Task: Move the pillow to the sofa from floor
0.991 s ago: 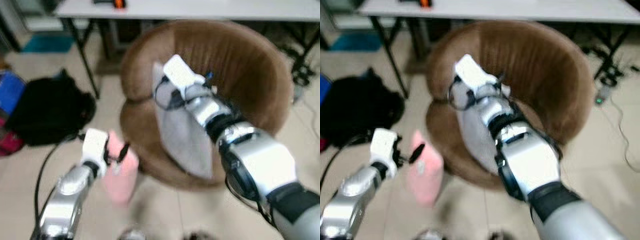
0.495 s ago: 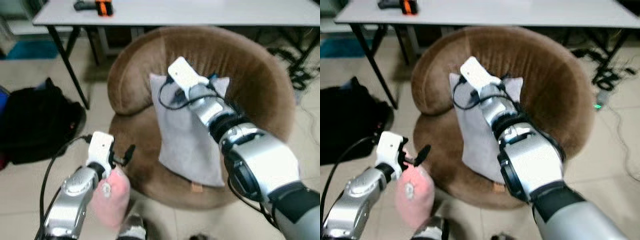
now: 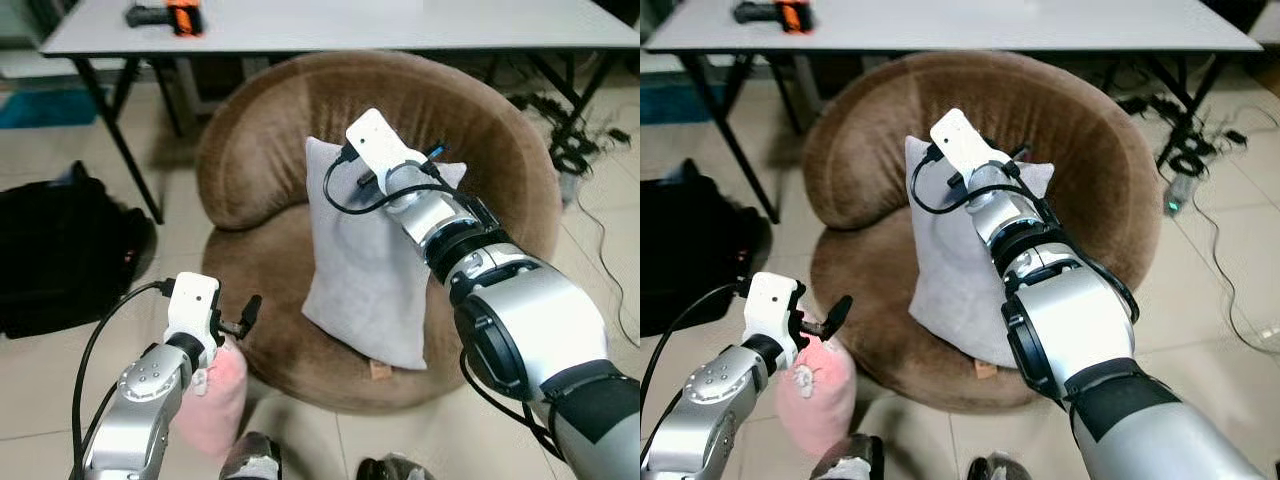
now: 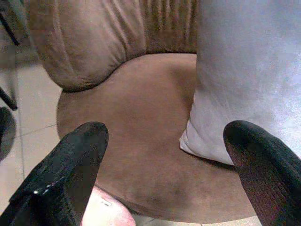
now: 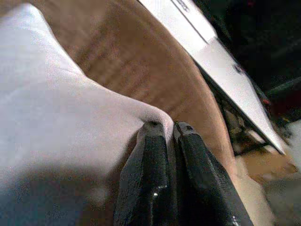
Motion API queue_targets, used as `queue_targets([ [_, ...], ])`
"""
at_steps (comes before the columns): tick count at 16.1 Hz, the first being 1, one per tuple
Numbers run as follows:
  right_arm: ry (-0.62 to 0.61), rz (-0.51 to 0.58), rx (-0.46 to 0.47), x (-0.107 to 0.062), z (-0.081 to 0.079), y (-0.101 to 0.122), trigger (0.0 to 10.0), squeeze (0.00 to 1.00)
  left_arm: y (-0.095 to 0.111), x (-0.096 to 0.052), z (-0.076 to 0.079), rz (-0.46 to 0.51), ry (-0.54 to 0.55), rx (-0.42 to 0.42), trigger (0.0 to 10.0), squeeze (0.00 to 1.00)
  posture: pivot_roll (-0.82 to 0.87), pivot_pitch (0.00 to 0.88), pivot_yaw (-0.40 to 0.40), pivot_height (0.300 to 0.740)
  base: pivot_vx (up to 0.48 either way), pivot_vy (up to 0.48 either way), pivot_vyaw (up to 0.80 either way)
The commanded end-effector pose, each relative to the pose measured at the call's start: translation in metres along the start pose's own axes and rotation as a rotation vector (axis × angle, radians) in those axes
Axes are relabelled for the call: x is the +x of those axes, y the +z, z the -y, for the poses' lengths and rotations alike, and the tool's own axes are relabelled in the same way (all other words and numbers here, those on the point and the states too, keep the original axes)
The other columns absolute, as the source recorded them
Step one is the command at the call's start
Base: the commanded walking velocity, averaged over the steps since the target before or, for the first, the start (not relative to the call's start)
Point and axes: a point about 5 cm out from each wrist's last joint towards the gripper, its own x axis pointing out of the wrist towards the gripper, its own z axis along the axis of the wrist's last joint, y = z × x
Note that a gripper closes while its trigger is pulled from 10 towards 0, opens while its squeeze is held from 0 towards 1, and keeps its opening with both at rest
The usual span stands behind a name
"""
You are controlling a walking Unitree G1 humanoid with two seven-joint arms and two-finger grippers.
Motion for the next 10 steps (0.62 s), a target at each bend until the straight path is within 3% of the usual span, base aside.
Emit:
queue_targets([
  [1, 0.018, 0.02, 0.039, 0.001, 0.007, -0.003, 10.0, 0.0, 0.002, 0.001, 0.002, 0.01, 0.004, -0.003, 10.0, 0.0, 0.3, 0.127, -0.036, 0.74, 0.0, 0.0, 0.0],
  [3, 0.029, 0.009, 0.166, 0.001, 0.015, -0.016, 10.0, 0.0, 0.0, 0.002, 0.001, 0.004, 0.01, -0.009, 10.0, 0.0, 0.29, 0.126, -0.037, 0.74, 0.0, 0.0, 0.0],
  [7, 0.032, -0.062, 0.184, -0.001, 0.014, -0.049, 10.0, 0.0, 0.0, 0.005, 0.002, 0.0, -0.011, -0.015, 10.0, 0.0, 0.26, 0.107, -0.036, 0.74, 0.0, 0.0, 0.0],
  [10, 0.055, -0.095, 0.251, -0.005, 0.008, -0.07, 10.0, 0.0, -0.002, 0.007, 0.002, -0.011, 0.012, -0.043, 10.0, 0.0, 0.26, 0.107, -0.043, 0.74, 0.0, 0.0, 0.0],
])
